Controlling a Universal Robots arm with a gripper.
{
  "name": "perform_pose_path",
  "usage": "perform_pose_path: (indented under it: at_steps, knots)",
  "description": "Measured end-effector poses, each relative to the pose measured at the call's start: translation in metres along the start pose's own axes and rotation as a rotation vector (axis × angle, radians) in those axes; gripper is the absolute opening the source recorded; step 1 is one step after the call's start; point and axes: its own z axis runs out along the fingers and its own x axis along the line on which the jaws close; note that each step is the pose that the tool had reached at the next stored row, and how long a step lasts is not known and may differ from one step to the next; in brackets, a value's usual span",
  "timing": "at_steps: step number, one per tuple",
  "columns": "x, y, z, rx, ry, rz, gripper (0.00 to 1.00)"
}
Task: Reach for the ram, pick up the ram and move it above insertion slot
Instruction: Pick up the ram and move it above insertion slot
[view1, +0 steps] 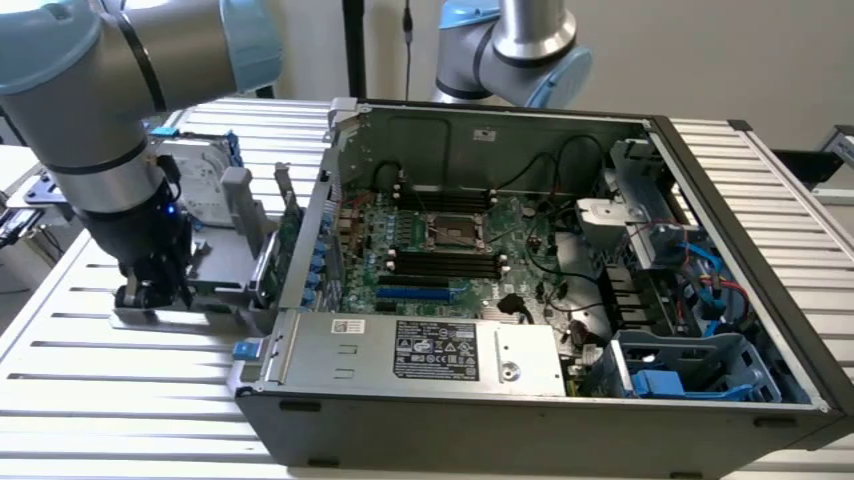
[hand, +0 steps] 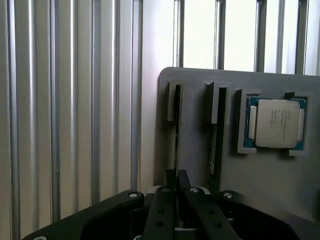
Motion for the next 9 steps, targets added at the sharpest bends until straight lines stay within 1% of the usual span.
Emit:
perform_pose_path:
  at_steps: [4, 9]
  knots:
    - [0.0, 0.0, -0.0179, -0.002, 0.0001, 0.0, 0.14]
    - [0.0, -0.0028, -0.041, -0.0033, 0.0001, -0.001, 0.14]
